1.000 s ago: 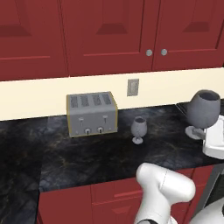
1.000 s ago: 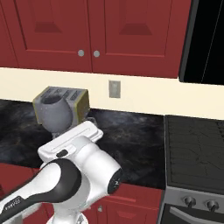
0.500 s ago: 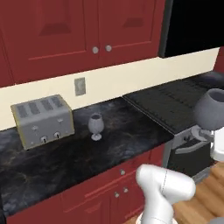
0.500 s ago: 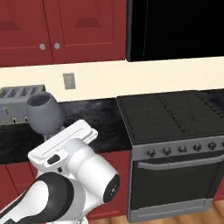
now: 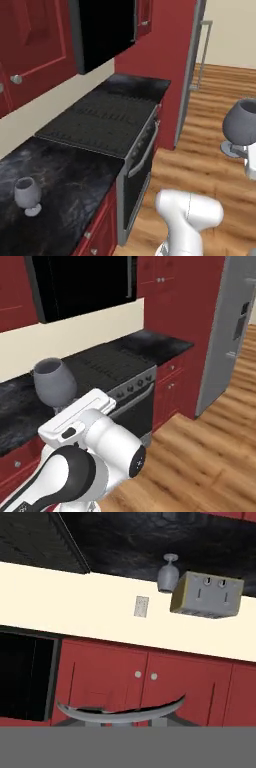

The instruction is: Retrieve the wine glasses from the counter and place one next to each plate.

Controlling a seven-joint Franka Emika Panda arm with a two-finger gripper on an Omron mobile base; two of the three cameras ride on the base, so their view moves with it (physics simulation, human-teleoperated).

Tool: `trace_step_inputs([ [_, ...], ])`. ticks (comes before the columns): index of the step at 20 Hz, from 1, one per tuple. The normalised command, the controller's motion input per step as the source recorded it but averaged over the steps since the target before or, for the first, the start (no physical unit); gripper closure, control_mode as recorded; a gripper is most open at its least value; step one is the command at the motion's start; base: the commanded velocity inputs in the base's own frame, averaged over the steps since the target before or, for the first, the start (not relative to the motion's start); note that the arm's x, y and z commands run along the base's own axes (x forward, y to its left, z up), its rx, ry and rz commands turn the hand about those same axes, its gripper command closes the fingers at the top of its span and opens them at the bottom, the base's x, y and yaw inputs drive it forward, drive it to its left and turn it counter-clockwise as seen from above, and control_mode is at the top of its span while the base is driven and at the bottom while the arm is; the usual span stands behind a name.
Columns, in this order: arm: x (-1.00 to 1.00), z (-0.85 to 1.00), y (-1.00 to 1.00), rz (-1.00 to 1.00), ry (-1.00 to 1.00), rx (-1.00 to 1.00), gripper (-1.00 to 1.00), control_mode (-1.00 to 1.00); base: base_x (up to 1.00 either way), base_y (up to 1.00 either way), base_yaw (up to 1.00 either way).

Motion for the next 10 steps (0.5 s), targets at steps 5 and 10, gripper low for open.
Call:
trace_step_inputs([
  [5, 0.0, 0.0, 0.0, 0.0, 0.0, 0.0, 1.0, 1.0, 0.0, 0.0, -1.0],
  [10, 0.0, 0.0, 0.0, 0.0, 0.0, 0.0, 1.0, 1.0, 0.0, 0.0, -1.0],
])
